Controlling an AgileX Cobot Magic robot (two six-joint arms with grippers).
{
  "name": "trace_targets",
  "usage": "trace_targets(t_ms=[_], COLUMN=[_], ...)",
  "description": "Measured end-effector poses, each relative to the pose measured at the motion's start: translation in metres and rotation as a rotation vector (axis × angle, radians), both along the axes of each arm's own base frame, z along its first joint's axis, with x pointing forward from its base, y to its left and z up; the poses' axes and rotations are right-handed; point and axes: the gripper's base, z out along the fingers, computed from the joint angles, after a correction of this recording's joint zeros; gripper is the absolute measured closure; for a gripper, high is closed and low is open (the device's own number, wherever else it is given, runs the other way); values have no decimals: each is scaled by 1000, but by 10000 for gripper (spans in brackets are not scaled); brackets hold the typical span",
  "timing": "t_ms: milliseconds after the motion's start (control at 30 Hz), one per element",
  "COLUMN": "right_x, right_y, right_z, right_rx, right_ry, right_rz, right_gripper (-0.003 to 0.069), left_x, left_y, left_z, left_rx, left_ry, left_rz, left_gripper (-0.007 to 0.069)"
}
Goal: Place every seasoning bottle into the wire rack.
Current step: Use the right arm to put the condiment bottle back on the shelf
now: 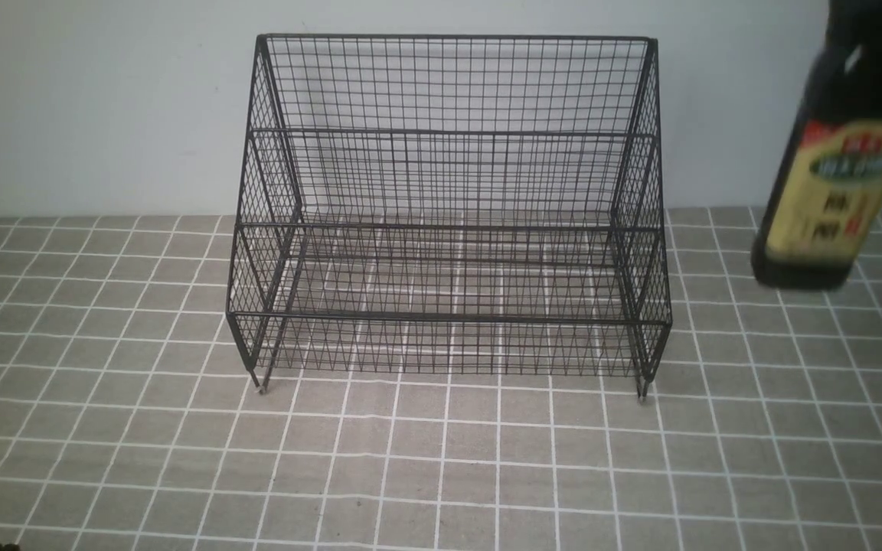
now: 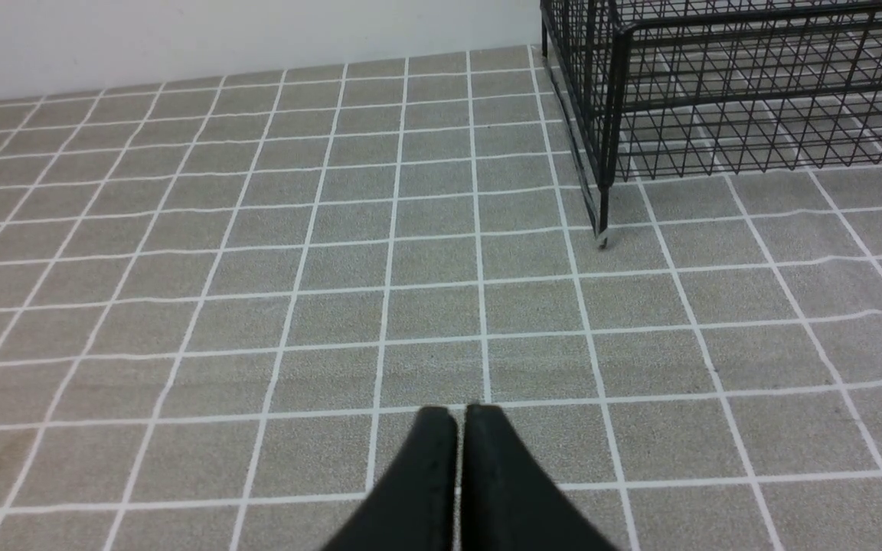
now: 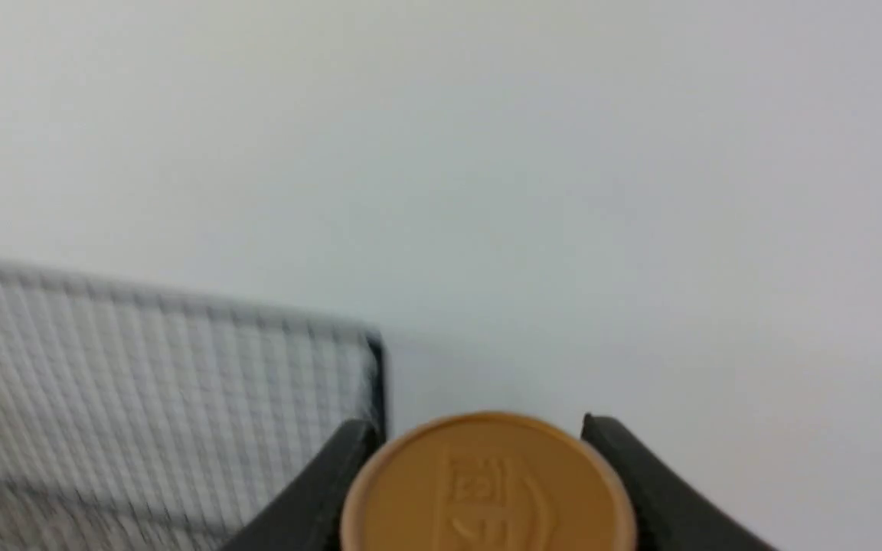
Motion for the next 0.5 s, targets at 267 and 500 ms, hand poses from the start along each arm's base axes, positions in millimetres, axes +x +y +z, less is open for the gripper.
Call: trace_targets(t_ms=[267,500], right_x=[6,50], right_y=[45,79], right_z=[32,19], right_rx=[33,43], right_ry=[-92,-52], right_rz=[142,190], right_gripper=[345,345], left_x=[0,0], left_y=[0,0], left_z=[0,0], left_rx=[0,0], left_ry=[0,0], left_rz=[0,0], left_gripper=[631,631])
